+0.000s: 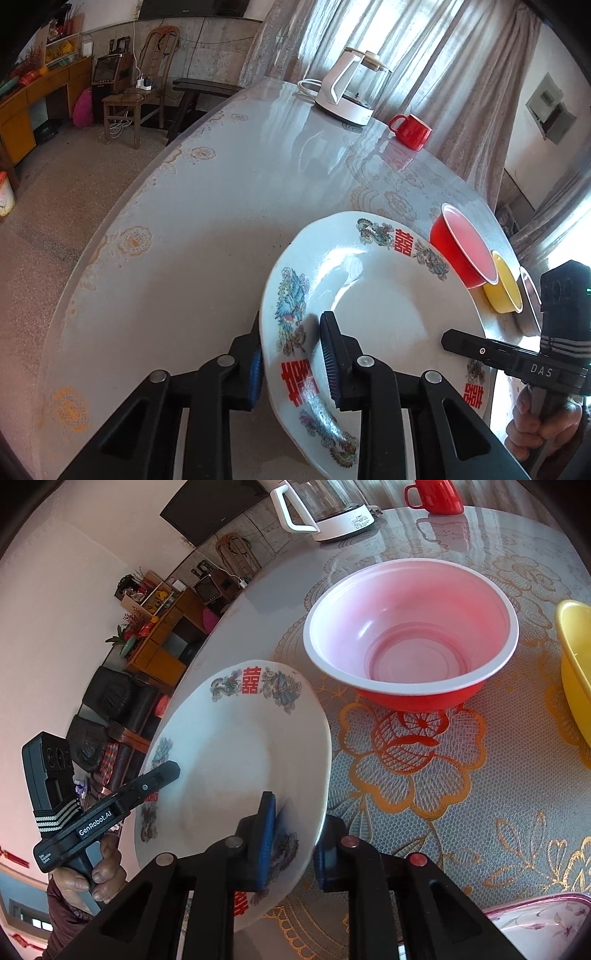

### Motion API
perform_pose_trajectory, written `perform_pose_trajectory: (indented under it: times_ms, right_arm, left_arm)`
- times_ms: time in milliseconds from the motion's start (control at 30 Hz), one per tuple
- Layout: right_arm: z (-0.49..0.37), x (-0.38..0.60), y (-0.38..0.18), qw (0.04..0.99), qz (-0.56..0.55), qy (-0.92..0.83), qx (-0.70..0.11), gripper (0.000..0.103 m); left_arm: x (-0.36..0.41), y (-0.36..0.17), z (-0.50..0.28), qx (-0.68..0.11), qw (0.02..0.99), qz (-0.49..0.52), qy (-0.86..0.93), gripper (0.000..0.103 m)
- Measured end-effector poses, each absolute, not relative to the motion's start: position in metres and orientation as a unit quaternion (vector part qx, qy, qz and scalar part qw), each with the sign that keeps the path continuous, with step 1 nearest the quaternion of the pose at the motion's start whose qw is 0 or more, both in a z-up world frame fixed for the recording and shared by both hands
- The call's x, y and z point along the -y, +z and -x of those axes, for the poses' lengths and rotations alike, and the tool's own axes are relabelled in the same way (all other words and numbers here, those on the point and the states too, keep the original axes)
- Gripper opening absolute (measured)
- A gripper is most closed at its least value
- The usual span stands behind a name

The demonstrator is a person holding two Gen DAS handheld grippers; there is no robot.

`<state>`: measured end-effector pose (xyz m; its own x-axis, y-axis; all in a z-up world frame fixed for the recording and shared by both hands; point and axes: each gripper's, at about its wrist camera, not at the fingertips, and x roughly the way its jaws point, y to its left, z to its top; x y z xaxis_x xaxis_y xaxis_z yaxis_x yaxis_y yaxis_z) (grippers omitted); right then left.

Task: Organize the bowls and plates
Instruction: 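Grip the red-character plate rim with both grippers and lift it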

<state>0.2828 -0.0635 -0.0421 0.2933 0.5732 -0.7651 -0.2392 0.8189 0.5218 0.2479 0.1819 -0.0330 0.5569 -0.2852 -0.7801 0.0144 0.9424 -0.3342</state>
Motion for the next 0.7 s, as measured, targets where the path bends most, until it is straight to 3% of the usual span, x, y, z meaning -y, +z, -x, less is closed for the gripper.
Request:
perform_pose_trajectory:
  times_ms: [700]
  right_arm:
    - [-0.27, 0.063, -0.033, 0.798, -0.139, 0.257, -0.527, 0.018]
  left_arm:
    - [-0.182, -0.023, -0.225, -0.461, 0.869, 0.15, -0.098, 0.023]
